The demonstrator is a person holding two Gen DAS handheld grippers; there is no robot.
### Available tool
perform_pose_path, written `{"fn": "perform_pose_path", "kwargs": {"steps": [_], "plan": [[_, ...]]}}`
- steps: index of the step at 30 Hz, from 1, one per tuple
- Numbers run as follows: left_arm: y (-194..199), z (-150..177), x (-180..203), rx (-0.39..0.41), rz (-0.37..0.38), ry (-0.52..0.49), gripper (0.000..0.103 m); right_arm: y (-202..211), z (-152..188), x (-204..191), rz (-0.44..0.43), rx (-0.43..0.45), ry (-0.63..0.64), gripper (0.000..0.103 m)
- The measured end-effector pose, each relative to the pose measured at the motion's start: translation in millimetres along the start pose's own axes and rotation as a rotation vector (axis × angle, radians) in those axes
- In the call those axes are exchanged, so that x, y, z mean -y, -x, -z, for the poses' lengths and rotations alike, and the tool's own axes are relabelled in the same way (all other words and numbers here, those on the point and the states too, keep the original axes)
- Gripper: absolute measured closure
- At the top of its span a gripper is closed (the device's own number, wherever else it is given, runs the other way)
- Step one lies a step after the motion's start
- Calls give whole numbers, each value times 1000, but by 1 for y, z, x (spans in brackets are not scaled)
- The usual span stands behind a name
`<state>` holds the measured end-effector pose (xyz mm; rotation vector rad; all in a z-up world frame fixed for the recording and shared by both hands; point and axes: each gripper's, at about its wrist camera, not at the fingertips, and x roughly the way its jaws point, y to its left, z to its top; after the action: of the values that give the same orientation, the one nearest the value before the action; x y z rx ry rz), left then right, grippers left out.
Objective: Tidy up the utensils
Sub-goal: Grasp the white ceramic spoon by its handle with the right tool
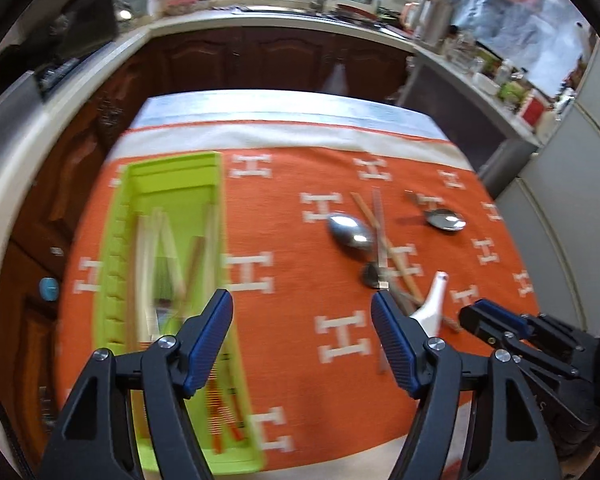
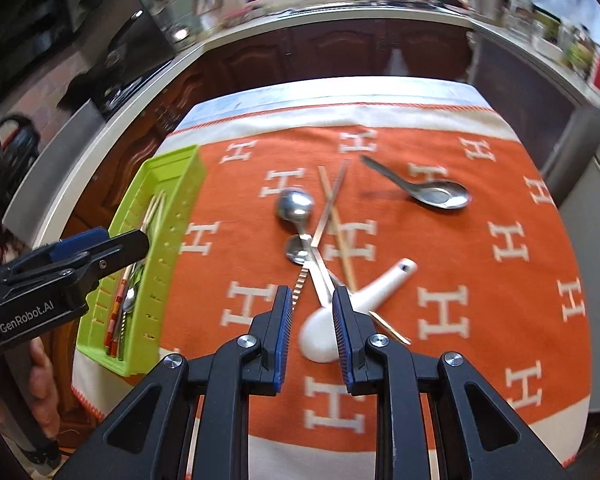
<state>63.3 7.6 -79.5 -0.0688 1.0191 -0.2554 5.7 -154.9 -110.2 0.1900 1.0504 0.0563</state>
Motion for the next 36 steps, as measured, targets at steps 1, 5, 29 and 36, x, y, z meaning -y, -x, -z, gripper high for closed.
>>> {"fn": "perform_pose_path", "kwargs": {"steps": [1, 5, 29, 36], "plan": [[-6, 0, 4, -7, 10, 0, 33, 1, 3, 10, -21, 2, -26, 82], [-28, 3, 12, -36, 64, 15, 33, -3, 12, 35, -91, -4, -103, 82], [-86, 17, 20, -122, 151, 48, 38, -91, 23, 65, -274, -40, -227, 76], [-98, 6, 19, -138, 156, 77, 38, -91, 21, 48, -296, 5, -167, 84]]}}
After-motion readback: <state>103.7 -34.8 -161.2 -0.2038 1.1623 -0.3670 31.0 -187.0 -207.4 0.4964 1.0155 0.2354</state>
